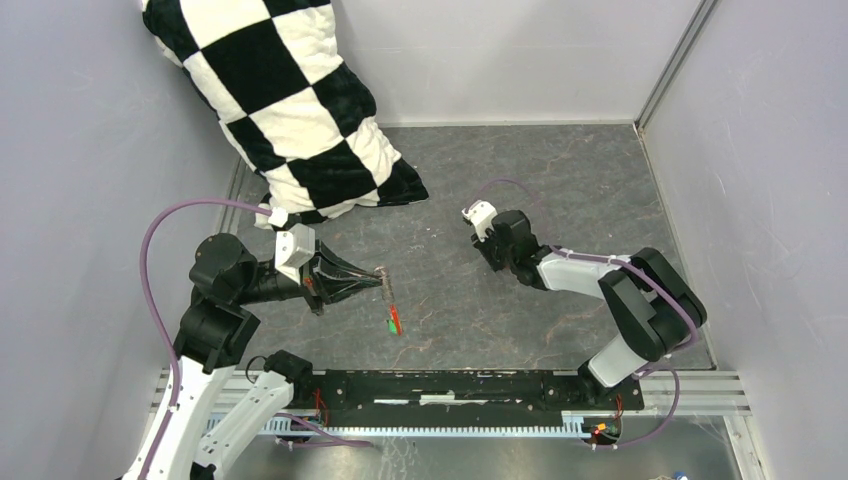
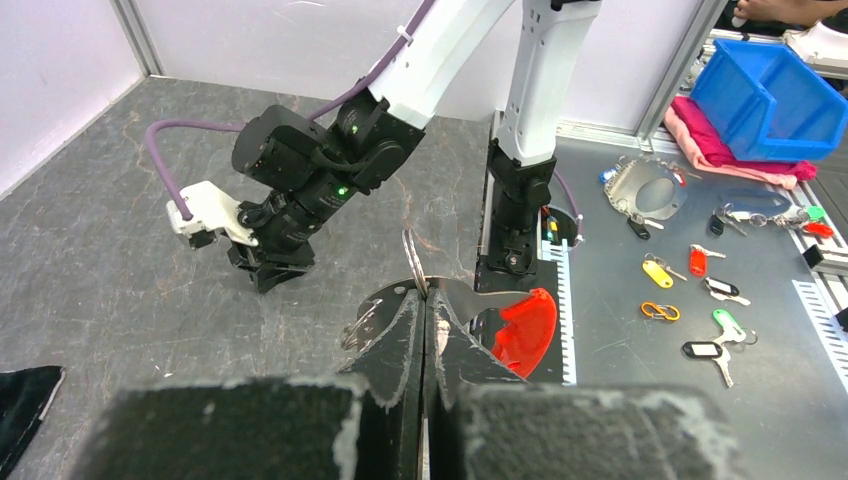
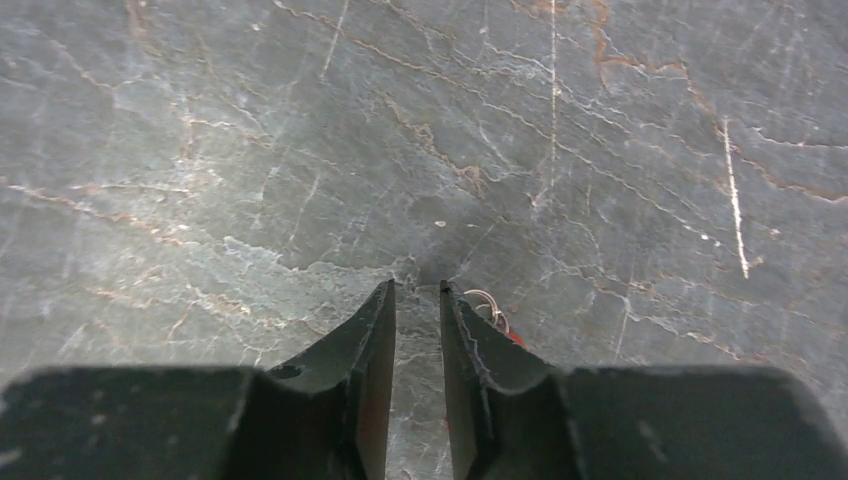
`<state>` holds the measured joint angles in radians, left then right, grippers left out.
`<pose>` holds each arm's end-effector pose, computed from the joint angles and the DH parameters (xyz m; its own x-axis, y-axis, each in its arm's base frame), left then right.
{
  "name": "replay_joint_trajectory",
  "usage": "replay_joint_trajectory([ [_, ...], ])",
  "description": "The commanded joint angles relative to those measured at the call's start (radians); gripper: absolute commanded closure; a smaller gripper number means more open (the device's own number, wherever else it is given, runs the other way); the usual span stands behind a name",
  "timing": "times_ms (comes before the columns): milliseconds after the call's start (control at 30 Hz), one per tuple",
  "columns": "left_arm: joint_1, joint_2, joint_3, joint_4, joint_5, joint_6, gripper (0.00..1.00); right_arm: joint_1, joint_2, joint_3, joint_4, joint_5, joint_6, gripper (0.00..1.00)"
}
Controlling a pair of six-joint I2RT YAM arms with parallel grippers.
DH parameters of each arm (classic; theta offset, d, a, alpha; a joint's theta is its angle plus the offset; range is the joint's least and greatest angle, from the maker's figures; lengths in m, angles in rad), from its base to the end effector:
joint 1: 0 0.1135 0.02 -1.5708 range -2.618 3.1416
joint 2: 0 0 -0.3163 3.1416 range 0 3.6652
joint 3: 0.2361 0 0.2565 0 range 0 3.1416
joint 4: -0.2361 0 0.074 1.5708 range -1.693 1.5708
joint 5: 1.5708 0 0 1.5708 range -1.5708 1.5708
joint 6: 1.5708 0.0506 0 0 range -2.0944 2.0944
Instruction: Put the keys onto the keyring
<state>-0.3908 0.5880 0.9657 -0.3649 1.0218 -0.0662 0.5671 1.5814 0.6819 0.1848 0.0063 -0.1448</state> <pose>0.0454 -0.0654 0.4380 -0.0535 -0.0153 -0.9985 0.9861 0.1569 -0.0552 0.2697 0.1714 0.1902 -0.4701 -0.4704 -0.7468 -0.6073 0.7864 -0.1131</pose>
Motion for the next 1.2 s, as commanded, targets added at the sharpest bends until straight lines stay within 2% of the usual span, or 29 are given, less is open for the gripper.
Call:
replay_joint_trajectory([
  [0, -0.005, -0.006, 0.036, 0.022, -0.014, 0.050, 0.98, 0.034, 0.018, 0.046, -0.014, 0.190, -0.019, 0.73],
  [367, -0.004, -0.002, 0.038, 0.024, -0.016, 0.052, 0.98, 0.073, 0.048, 0.075, -0.076, 0.271, -0.008, 0.74],
  [500, -0.005, -0.002, 0.038, 0.024, -0.018, 0.052, 0.98, 0.093, 0.037, 0.082, -0.076, 0.290, -0.001, 0.71],
  [667, -0.005, -0.008, 0.038, 0.022, -0.020, 0.052, 0.98, 0.090, -0.012, 0.083, -0.073, 0.255, 0.025, 0.61],
  [833, -0.005, -0.014, 0.033, 0.017, -0.025, 0.055, 0.98, 0.089, -0.026, 0.077, -0.102, 0.258, 0.035, 0.56],
  [1000, -0.005, -0.020, 0.030, 0.017, -0.028, 0.057, 0.98, 0.066, -0.040, 0.033, -0.095, 0.268, 0.051, 0.55],
  [1167, -0.005, -0.020, 0.034, 0.008, -0.031, 0.060, 0.98, 0.011, -0.049, -0.008, -0.064, 0.199, 0.078, 0.55],
])
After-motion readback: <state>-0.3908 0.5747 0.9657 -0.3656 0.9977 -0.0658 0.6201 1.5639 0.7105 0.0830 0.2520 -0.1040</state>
